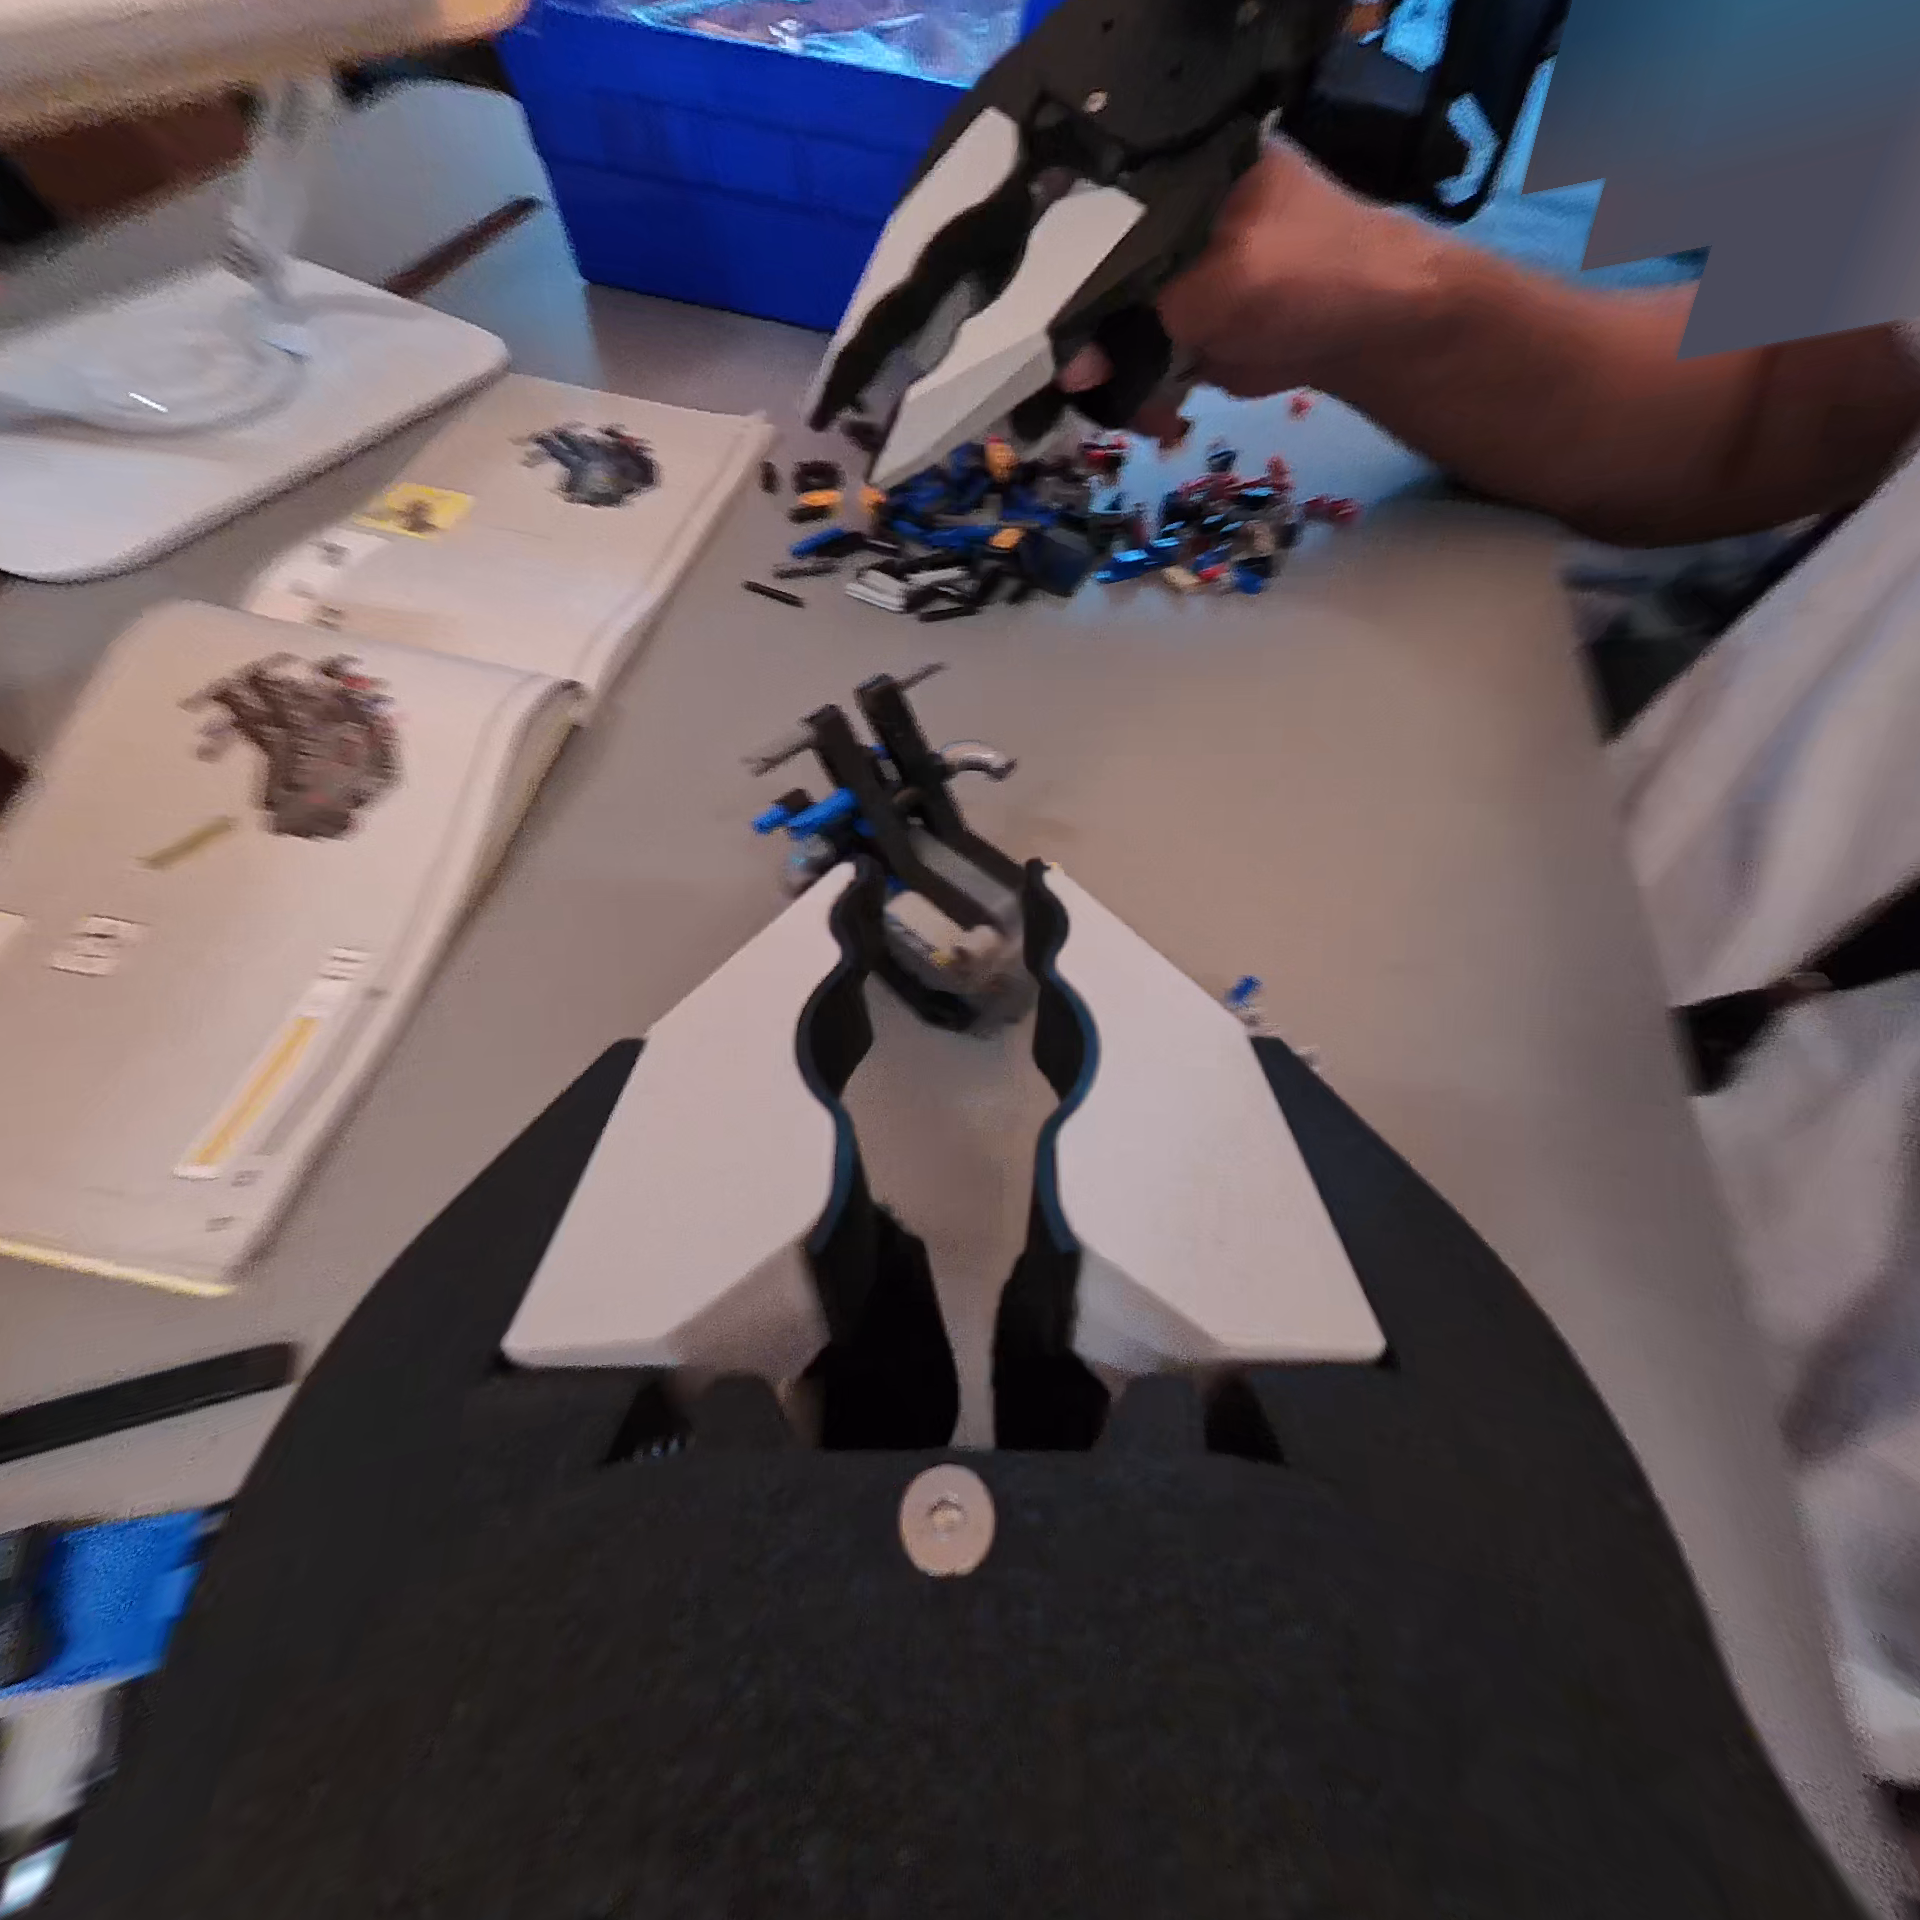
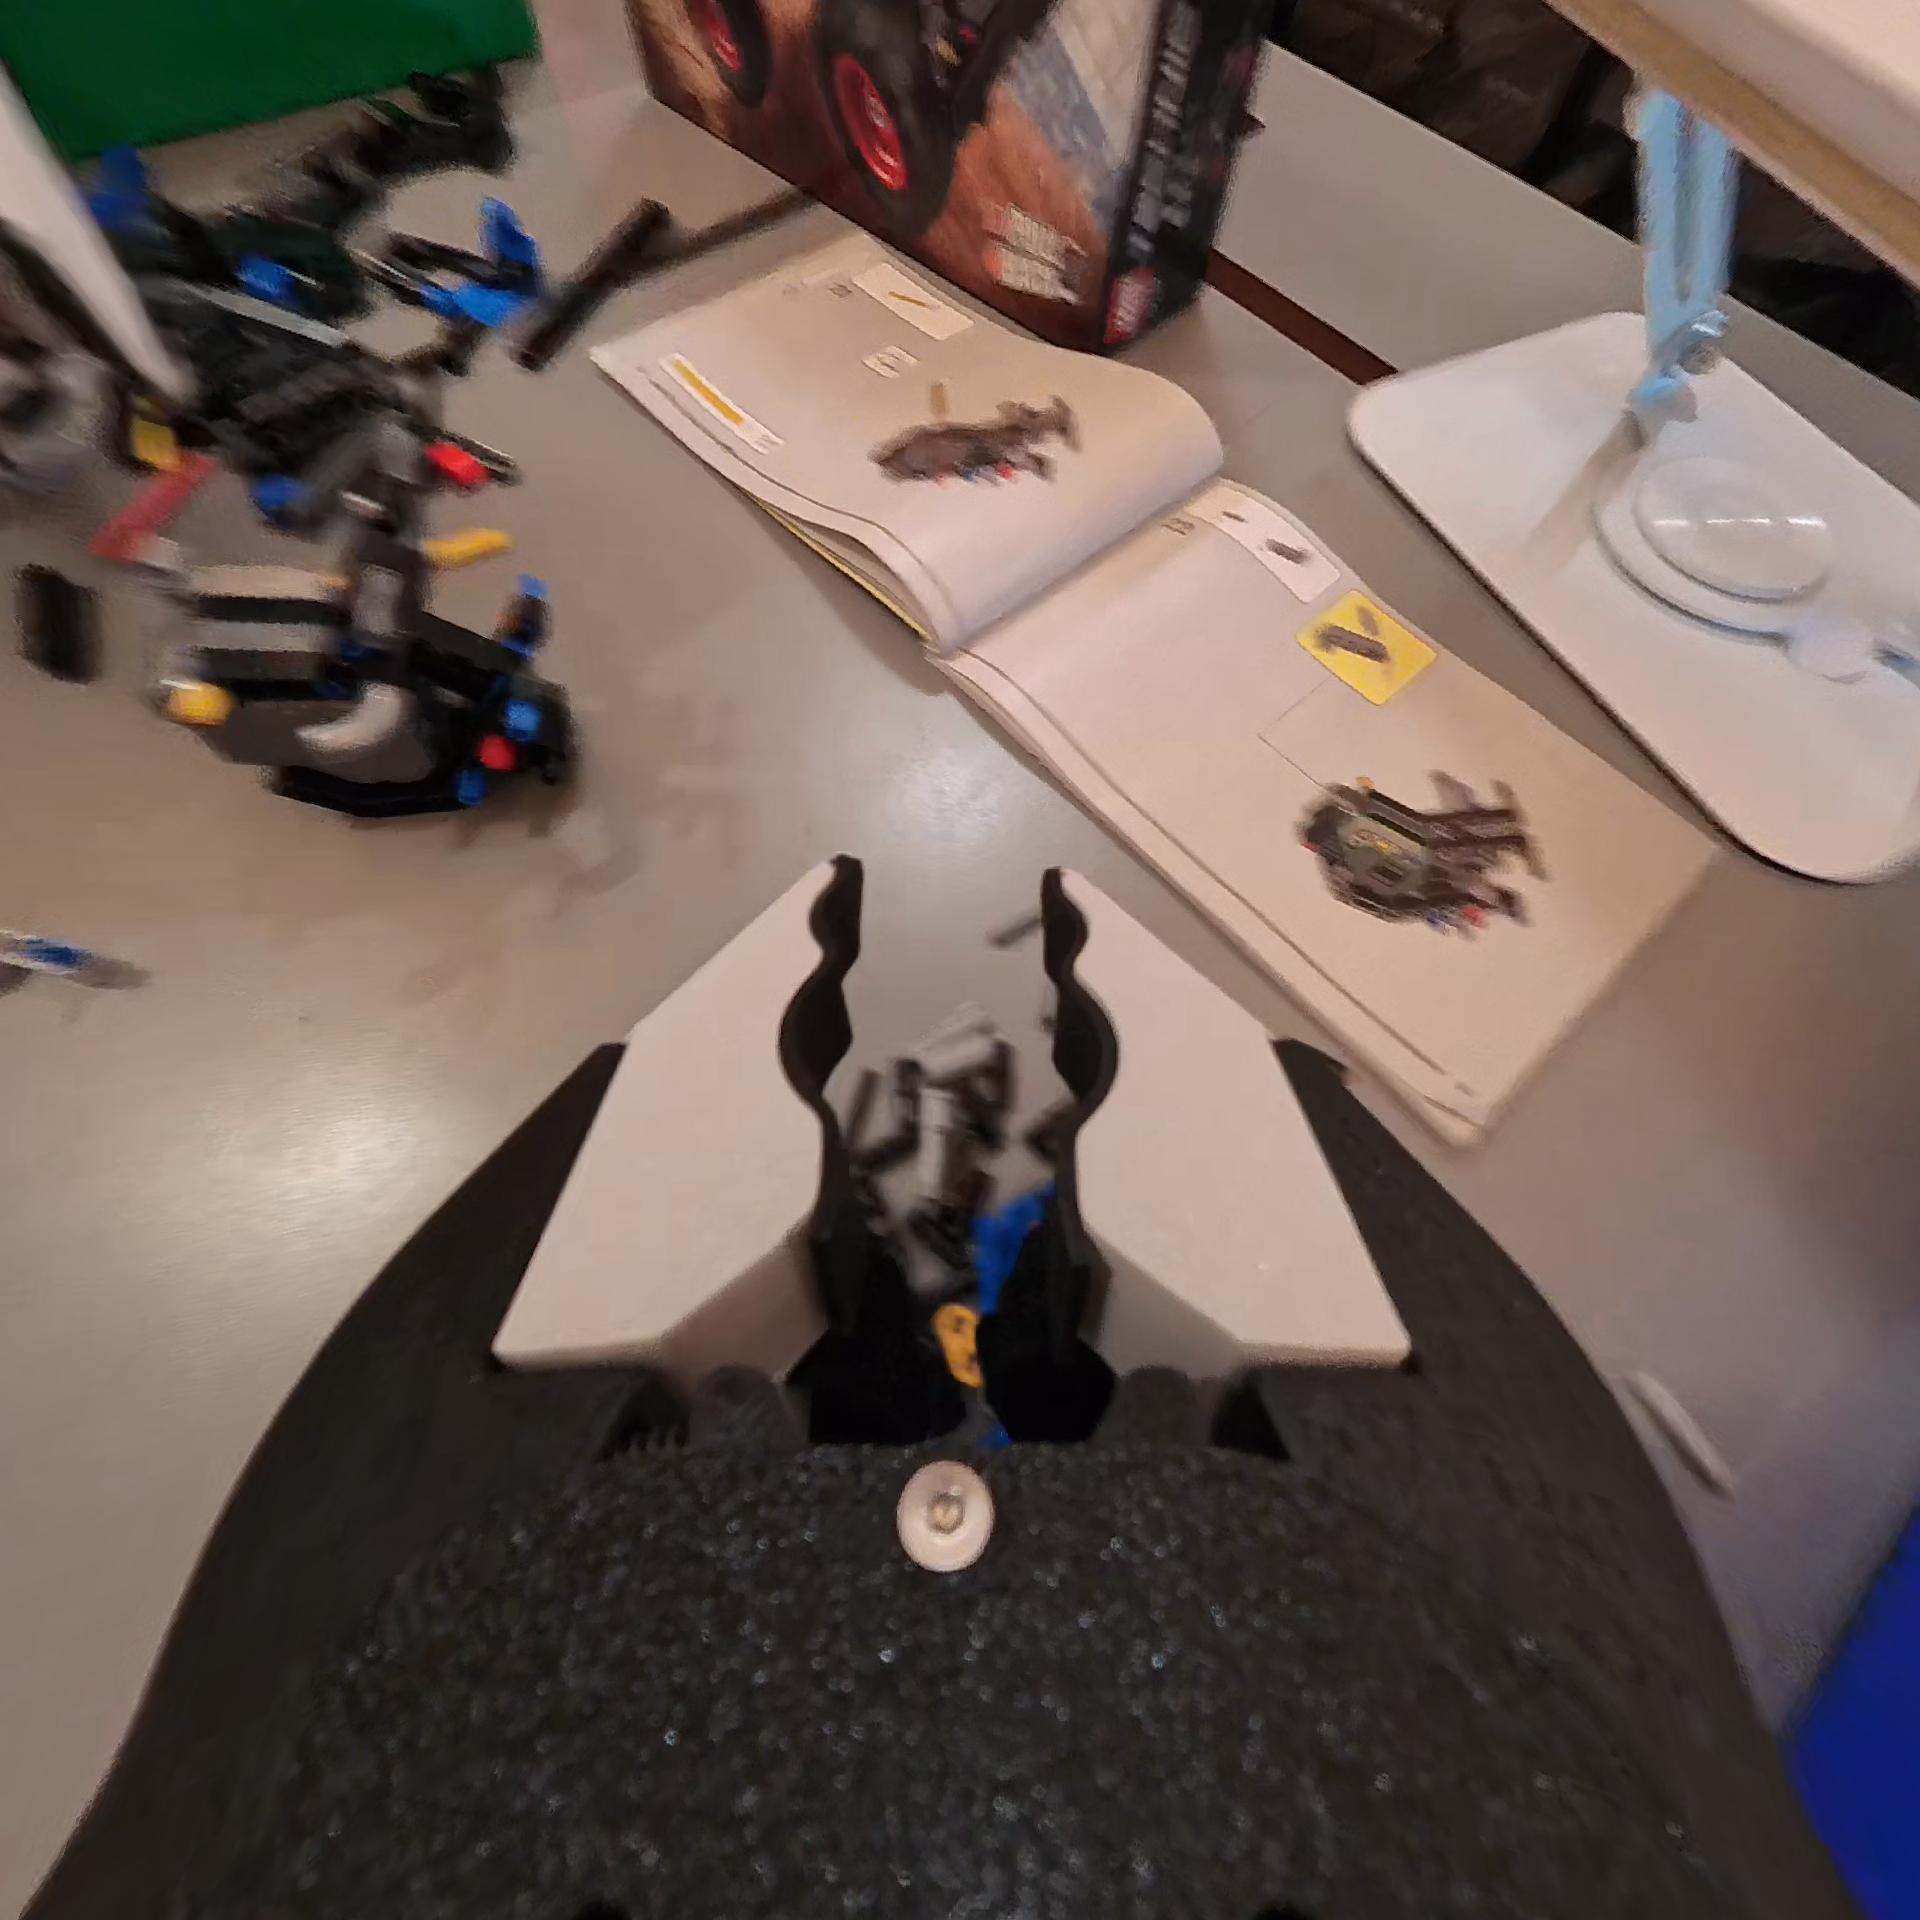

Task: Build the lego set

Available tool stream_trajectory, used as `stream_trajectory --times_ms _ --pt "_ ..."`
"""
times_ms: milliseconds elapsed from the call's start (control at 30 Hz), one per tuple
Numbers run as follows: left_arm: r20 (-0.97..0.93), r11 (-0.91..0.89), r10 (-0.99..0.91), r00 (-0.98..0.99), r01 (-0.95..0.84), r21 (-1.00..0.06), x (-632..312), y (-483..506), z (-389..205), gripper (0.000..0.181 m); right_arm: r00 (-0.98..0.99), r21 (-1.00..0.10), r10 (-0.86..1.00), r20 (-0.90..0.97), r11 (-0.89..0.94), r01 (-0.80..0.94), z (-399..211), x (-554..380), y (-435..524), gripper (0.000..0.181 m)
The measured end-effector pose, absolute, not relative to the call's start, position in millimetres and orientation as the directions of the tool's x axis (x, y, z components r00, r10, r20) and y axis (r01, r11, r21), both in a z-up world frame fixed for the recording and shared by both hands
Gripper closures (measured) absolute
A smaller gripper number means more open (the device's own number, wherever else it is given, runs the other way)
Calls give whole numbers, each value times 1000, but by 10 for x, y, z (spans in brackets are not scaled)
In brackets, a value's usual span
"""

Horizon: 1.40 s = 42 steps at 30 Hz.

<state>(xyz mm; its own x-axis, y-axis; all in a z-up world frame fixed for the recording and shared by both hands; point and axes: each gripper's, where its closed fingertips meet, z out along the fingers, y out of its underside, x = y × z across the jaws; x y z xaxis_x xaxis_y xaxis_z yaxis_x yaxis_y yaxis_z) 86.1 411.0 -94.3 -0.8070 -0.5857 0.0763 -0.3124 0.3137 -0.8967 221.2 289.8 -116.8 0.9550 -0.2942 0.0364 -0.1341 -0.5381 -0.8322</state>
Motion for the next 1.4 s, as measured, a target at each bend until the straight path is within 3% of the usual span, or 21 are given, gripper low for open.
stream_trajectory --times_ms 100,167,300,433,533,700,767,1033,1400 --pt "201 257 -586 -785 -416 -872 796 4045 -1004 152 989 -880 -99 -110 -453 -143 -996 1670 3202 131" --pt "190 293 -650 -736 -474 -831 839 4119 -1177 145 996 -895 -19 -83 -438 -83 -947 1394 3377 123" --pt "333 188 -667 -667 -583 -790 866 4097 -1236 144 999 -869 -4 45 -493 37 -1172 1193 3648 105" --pt "556 -19 -615 -560 -694 -720 918 4075 -1117 144 999 -863 -20 32 -505 17 -1268 1034 3876 84" --pt "713 -151 -527 -463 -774 -615 994 4097 -1066 153 992 -857 -45 115 -510 76 -1282 1056 3981 81" --pt "756 -72 -509 -411 -855 -513 968 4001 -1284 154 982 -810 3 187 -566 155 -1432 1073 4084 86" --pt "766 -45 -497 -408 -869 -492 940 3945 -1323 162 977 -794 28 210 -578 187 -1463 1059 4087 89" --pt "814 -62 -406 -415 -876 -478 867 3872 -1273 173 841 -702 147 520 -486 520 -1397 1026 3989 90" --pt "826 -104 -357 -436 -860 -499 855 3867 -1263 174 875 -737 165 455 -481 475 -1412 1011 3974 91"
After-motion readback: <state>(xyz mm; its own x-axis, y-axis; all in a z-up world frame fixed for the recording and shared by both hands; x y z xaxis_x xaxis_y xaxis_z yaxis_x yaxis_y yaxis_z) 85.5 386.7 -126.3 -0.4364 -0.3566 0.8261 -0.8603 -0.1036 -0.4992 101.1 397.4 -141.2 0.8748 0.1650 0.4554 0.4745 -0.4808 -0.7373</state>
